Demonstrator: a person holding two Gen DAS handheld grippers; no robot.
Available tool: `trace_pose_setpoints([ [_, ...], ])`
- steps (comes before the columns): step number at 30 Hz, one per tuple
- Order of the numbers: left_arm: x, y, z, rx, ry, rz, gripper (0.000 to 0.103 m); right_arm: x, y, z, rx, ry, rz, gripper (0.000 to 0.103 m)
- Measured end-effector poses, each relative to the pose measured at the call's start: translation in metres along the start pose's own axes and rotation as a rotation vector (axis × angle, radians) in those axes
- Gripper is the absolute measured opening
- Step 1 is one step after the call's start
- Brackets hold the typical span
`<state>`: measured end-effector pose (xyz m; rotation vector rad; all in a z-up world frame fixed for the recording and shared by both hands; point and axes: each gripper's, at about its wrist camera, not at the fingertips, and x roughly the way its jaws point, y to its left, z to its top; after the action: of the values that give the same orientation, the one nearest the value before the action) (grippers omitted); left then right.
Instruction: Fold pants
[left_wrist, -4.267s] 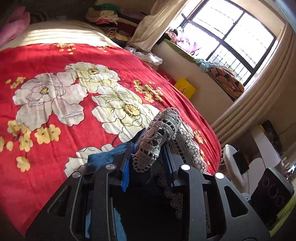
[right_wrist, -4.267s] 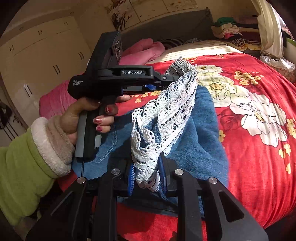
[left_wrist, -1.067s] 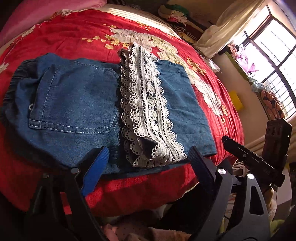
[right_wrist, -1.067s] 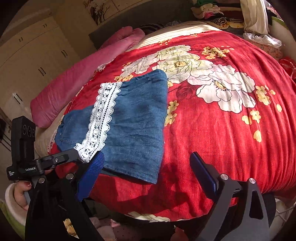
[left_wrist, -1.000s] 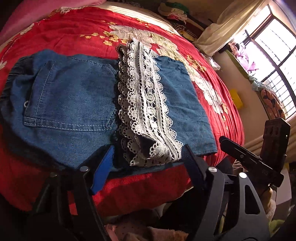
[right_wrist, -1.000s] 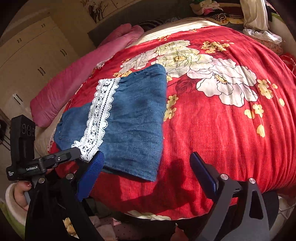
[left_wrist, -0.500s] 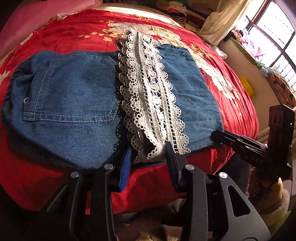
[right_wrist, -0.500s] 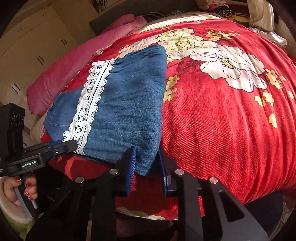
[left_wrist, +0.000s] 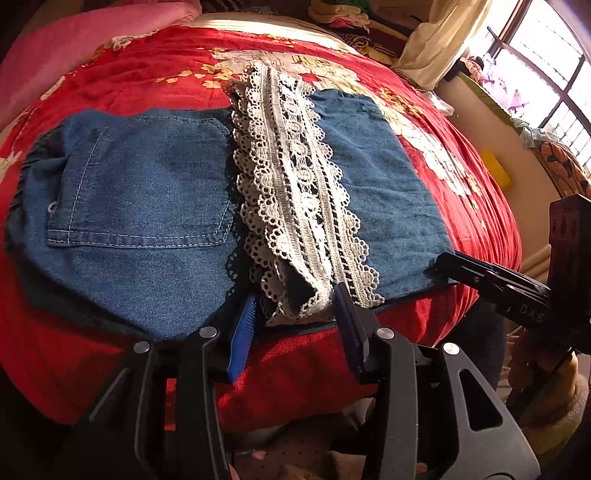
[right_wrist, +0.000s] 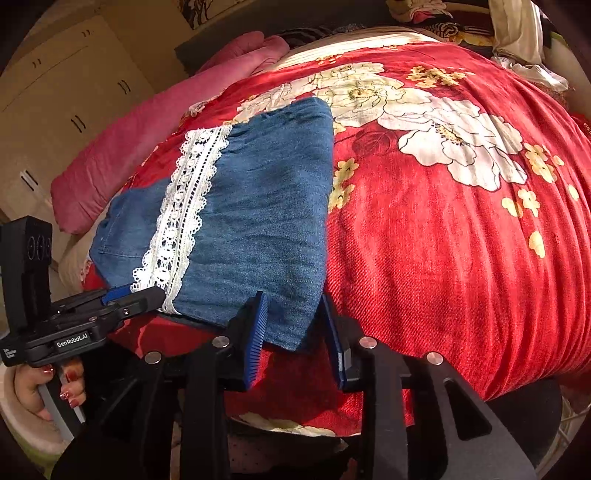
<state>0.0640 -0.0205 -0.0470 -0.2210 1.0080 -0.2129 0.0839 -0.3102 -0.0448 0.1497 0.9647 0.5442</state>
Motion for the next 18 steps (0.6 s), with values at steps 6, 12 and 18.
trace_pose_setpoints([
  [6, -0.012, 0.003, 0.001, -0.024, -0.02, -0.014, 0.042, -0.025, 0.009, 0.009, -0.015, -0.076, 0.011, 0.04],
  [12, -0.027, 0.006, 0.002, -0.028, -0.056, -0.007, 0.049, -0.027, 0.029, 0.012, -0.058, -0.069, 0.026, 0.047],
  [18, -0.046, 0.017, 0.001, -0.041, -0.1, 0.019, 0.056, -0.023, 0.047, 0.014, -0.084, -0.053, 0.02, 0.057],
])
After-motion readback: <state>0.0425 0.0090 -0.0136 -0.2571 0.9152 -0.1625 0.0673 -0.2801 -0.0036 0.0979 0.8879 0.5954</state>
